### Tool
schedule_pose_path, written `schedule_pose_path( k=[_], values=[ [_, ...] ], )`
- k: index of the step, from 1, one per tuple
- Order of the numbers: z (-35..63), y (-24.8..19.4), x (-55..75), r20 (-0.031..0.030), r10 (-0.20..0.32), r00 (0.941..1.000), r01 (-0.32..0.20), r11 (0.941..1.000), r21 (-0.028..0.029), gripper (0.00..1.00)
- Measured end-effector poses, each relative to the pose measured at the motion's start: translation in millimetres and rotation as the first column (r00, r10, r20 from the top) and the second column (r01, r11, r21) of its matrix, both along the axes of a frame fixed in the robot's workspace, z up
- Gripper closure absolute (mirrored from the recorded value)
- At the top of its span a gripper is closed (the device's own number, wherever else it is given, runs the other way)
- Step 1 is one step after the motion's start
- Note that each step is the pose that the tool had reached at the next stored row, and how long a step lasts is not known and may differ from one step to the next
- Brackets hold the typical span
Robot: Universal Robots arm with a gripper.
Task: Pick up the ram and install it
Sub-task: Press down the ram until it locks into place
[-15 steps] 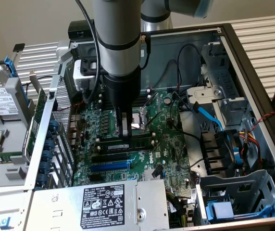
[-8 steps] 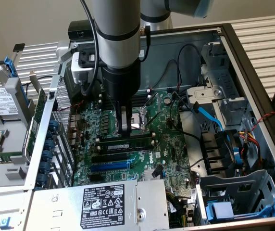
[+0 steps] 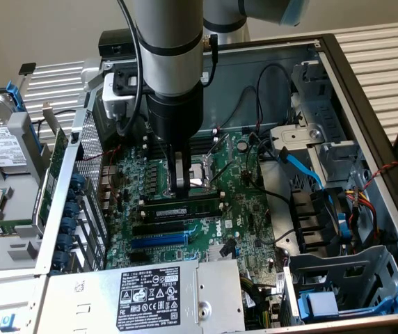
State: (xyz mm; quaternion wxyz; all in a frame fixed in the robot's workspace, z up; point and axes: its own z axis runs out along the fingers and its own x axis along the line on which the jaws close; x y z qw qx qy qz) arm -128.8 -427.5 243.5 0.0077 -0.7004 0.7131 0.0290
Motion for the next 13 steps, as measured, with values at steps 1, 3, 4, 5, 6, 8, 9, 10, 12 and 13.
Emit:
schedule_pose_path(
  k=[1, 3, 4, 5, 6, 8, 9, 10, 12, 13],
  values=[
    [0.0, 0.0, 0.0, 0.0000, 0.000, 1.0000, 0.000, 1.0000, 0.0000, 0.89],
    [0.0, 0.0, 0.0, 0.0000, 0.000, 1.0000, 0.000, 1.0000, 0.0000, 0.89],
    [0.0, 0.0, 0.0, 0.0000, 0.000, 1.0000, 0.000, 1.0000, 0.0000, 0.89],
    [0.0, 0.0, 0.0, 0.0000, 0.000, 1.0000, 0.000, 1.0000, 0.0000, 0.89],
    [0.0, 0.0, 0.0, 0.0000, -0.008, 1.0000, 0.008, 1.0000, 0.0001, 0.89],
    [0.0, 0.0, 0.1, -0.0001, -0.032, 0.9995, 0.032, 0.9995, -0.0001, 0.89],
    [0.0, 0.0, 0.1, 0.0000, -0.044, 0.9990, 0.044, 0.9990, 0.0000, 0.89],
    [0.0, 0.0, 0.0, 0.0000, -0.057, 0.9984, 0.057, 0.9984, 0.0000, 0.89],
    [0.0, 0.0, 0.0, 0.0000, -0.084, 0.9965, 0.084, 0.9965, 0.0000, 0.89],
    [0.0, 0.0, 0.0, 0.0000, -0.097, 0.9953, 0.097, 0.9953, 0.0000, 0.89]
  ],
)
